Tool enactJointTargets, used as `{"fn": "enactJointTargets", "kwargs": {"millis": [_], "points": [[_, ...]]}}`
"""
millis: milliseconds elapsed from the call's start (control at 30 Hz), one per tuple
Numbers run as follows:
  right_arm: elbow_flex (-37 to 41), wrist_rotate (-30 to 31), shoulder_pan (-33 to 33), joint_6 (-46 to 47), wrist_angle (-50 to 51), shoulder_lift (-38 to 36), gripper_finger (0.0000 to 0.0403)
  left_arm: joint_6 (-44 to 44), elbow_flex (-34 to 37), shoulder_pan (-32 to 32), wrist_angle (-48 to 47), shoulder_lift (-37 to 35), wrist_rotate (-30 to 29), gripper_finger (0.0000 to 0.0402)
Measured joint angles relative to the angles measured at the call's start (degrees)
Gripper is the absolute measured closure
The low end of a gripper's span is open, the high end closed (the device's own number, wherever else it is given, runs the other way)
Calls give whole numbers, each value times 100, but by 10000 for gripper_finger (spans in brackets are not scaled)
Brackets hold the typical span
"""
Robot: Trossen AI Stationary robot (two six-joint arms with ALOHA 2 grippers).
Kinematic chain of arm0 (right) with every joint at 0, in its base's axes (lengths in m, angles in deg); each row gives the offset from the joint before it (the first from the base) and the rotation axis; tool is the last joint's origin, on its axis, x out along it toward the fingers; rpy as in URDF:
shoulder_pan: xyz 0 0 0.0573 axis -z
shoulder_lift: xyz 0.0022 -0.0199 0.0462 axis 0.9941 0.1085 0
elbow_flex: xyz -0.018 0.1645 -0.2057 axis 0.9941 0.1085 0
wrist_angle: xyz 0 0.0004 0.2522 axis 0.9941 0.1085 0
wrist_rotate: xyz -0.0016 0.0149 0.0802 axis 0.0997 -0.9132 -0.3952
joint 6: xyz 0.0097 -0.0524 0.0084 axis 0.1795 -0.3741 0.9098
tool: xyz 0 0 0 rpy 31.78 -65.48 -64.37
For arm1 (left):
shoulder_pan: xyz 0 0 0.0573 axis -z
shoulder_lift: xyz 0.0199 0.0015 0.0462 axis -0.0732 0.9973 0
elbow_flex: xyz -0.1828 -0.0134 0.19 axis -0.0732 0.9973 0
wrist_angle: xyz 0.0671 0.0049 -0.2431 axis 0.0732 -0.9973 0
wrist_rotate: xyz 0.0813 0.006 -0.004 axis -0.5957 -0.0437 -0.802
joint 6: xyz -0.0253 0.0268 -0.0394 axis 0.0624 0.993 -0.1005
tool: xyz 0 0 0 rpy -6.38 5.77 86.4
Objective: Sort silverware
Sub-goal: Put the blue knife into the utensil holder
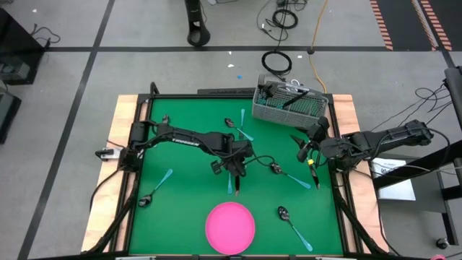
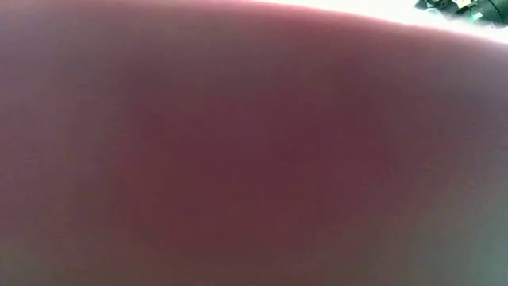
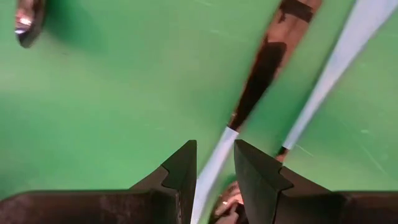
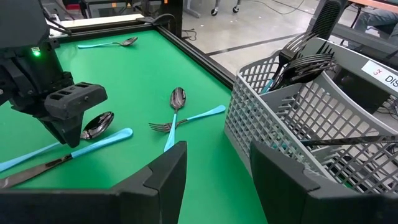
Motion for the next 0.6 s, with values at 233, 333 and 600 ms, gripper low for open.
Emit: {"fn": "enactJointTargets", "kwargs": {"millis": [233,333,600], "points": [[0,0,-2,0,0,0,238,13,0,-7,37,0,12,292],[0,1,0,0,0,0,238,123,0,-11,23,0,8,292],[0,2,-2,0,8,0,238,197,0,-68,-29,190,-37,292]]}}
